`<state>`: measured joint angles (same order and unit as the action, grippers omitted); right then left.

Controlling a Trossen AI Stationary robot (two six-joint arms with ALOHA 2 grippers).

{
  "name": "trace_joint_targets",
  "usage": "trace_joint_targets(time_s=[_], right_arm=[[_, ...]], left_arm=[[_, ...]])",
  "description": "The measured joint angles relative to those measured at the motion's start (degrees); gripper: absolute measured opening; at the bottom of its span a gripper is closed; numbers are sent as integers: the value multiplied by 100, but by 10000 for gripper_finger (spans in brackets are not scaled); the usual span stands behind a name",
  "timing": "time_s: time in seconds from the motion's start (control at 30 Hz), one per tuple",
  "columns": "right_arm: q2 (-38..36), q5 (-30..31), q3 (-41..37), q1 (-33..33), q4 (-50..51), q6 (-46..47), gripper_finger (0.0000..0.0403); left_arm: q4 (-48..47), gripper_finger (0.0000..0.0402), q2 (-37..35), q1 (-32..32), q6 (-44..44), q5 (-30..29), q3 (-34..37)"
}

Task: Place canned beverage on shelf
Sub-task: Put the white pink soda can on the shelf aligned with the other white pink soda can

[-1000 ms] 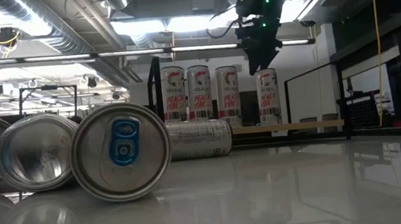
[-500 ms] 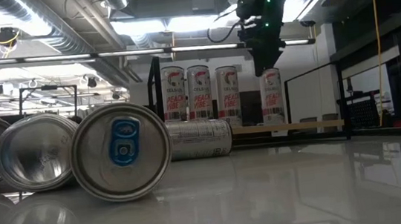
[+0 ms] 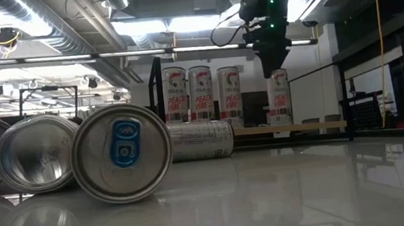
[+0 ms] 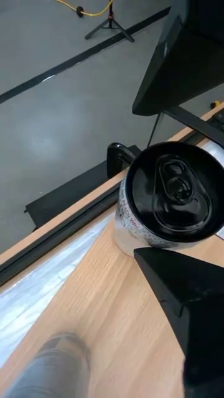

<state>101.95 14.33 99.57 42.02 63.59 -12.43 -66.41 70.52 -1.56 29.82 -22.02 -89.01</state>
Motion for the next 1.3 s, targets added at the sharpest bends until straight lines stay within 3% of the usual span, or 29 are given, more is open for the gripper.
trace_joint_targets(time_s=[0.4, 1.3], right_arm=[[-2, 462, 0, 0, 101, 11, 358], [-48, 589, 0, 0, 92, 15, 358]], left_arm=[[0, 370, 0, 0, -2, 0, 0], [2, 370, 0, -1, -2, 0, 0]])
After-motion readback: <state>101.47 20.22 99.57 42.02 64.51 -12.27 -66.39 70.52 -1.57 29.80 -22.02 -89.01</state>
